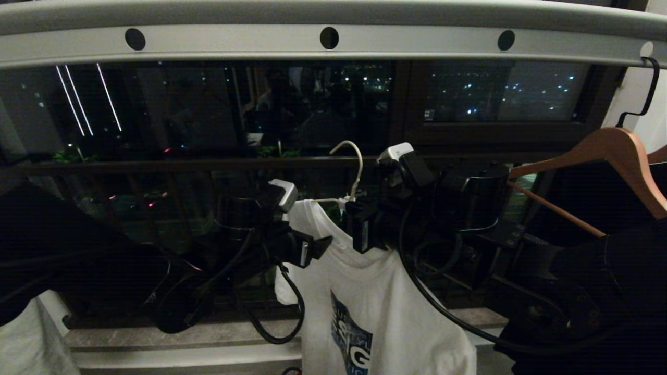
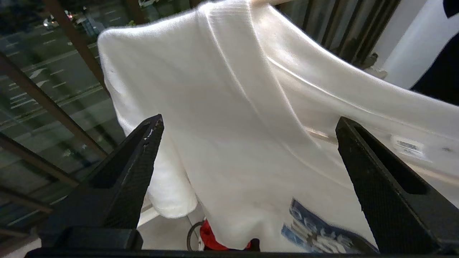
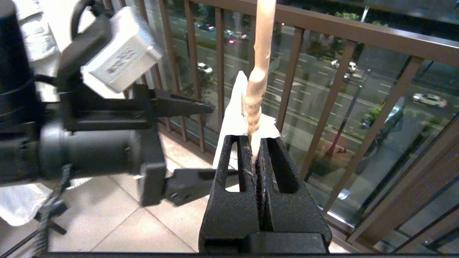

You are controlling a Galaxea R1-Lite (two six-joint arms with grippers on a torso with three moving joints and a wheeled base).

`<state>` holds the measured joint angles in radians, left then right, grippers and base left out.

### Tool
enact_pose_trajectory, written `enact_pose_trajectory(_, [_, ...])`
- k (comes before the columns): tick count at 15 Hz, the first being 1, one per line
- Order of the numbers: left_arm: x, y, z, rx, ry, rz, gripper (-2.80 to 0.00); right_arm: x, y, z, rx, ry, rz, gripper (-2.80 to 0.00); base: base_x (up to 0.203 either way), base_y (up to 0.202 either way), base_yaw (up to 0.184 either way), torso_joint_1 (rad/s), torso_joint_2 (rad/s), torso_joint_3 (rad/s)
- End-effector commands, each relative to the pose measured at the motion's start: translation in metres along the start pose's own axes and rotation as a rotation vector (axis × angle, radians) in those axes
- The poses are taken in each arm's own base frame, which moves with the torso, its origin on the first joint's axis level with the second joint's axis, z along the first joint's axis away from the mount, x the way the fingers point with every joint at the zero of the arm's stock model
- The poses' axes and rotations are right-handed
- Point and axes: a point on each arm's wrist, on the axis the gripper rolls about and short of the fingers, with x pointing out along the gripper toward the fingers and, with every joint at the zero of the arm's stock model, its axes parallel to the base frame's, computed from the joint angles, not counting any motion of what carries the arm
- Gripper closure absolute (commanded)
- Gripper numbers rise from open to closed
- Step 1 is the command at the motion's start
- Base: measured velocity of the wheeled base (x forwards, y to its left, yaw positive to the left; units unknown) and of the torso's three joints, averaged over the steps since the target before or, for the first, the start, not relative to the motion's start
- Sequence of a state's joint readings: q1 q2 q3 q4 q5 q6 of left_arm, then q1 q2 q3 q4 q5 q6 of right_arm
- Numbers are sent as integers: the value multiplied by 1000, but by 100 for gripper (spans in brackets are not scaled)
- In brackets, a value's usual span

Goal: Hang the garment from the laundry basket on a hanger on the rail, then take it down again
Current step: Take the clothes off the clothes rack

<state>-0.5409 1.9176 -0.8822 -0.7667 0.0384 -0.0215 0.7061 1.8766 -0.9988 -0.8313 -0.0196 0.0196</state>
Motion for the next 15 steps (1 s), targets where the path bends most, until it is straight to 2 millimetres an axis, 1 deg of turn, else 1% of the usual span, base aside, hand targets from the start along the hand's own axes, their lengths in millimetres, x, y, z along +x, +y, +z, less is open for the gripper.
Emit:
enact_pose_trajectory(1, [8,6,-5,-3,12,24,-280,-2,4,2,0,-7,11,0,0,0,0,0,0,0])
enact_pose_trajectory(3, [11,11,-2,-6,-30,46,-280,-3,6,4,0,-13,15,0,0,0,0,0,0,0])
enact_pose_trajectory(5, [13,21,1,-11,-78,76,-280,-4,6,5,0,-15,18,0,0,0,0,0,0,0])
enact_pose_trajectory(8, [8,29,9,-5,-108,95,-280,-4,6,4,0,-12,16,0,0,0,0,0,0,0])
enact_pose_trajectory(11, [9,38,12,8,-117,123,-280,-3,6,3,0,-10,16,0,0,0,0,0,0,0])
enact_pose_trajectory(15, [9,39,12,12,-116,126,-280,0,5,0,0,-3,12,0,0,0,0,0,0,0])
